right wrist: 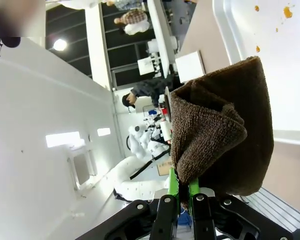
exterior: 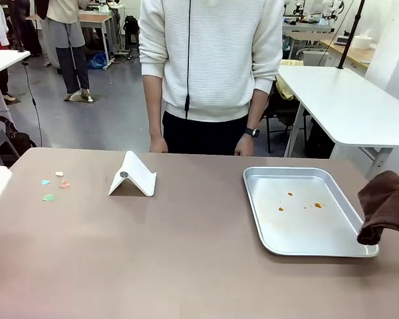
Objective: Clean the surface of the table.
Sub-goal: Hold the Lint Roller with your left hand and the towel with your right hand, then if a person points to the right, clean the right side of the table with your right hand, and if they point to the left, clean the left side with your left hand.
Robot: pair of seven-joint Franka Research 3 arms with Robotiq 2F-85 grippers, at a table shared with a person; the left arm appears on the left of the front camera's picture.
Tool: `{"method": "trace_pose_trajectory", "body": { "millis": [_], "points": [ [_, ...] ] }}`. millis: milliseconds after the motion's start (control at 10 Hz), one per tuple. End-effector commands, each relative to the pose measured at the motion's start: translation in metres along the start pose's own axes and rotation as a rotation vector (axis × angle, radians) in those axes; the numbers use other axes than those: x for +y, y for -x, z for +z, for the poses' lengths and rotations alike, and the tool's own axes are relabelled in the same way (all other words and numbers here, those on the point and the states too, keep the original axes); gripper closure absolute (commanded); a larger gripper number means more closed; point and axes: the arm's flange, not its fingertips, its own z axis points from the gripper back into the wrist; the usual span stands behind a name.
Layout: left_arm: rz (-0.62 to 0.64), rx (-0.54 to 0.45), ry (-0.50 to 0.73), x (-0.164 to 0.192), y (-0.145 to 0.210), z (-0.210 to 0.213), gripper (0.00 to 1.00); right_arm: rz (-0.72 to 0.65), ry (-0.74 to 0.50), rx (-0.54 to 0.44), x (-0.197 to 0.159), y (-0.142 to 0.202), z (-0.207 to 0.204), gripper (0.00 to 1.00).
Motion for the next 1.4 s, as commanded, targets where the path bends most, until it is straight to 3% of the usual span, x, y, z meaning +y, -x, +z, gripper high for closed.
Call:
{"method": "trace_pose_trajectory", "body": {
  "millis": [0,1300],
  "points": [
    [-0.024,0.022,-0.013,-0.0126,-0.0005,-0.0030,1.00,0.006,-0.017,0.019,0.0054,0.0067,0.0007,1.00],
    [-0.024,0.022,-0.013,-0.0126,-0.0005,-0.0030,1.00,0.006,-0.017,0.019,0.0054,0.0067,0.0007,1.00]
  ]
}}
